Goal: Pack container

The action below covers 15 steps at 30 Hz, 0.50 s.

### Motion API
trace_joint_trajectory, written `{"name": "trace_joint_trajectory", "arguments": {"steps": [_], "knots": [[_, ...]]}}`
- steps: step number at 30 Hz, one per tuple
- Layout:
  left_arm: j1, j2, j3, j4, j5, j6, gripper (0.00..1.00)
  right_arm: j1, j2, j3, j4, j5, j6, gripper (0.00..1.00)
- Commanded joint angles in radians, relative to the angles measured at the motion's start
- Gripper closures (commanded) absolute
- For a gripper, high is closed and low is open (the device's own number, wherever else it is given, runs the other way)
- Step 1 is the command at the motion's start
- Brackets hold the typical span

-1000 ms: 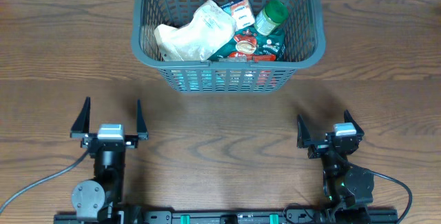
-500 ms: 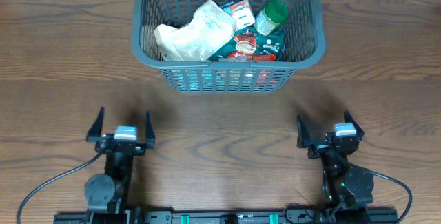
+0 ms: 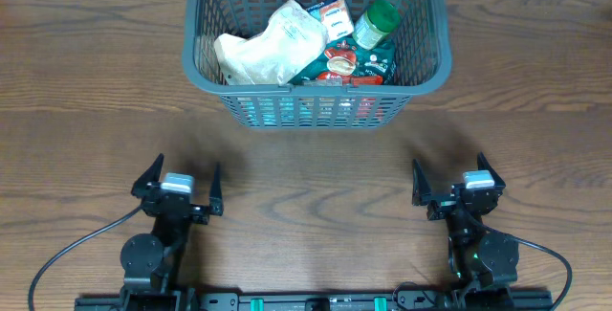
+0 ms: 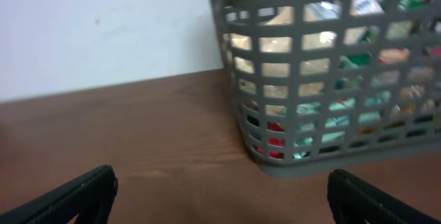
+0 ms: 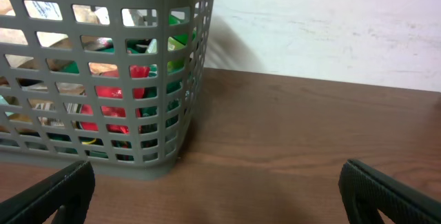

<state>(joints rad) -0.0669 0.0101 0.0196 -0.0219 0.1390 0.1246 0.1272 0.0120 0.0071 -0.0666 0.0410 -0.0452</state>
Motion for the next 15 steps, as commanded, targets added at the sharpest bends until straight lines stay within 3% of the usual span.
{"name": "trace_joint_trajectory", "arguments": {"steps": [1,15], "knots": [[0.005,-0.008,-0.016,-0.05,-0.143,-0.261,0.02,-0.002,-0.005,-0.002,-0.004,0.003,-0.012,0.01],[0.005,-0.008,-0.016,-0.051,-0.158,-0.287,0.01,-0.002,-0.005,-0.002,-0.005,0.003,-0.012,0.01]]}}
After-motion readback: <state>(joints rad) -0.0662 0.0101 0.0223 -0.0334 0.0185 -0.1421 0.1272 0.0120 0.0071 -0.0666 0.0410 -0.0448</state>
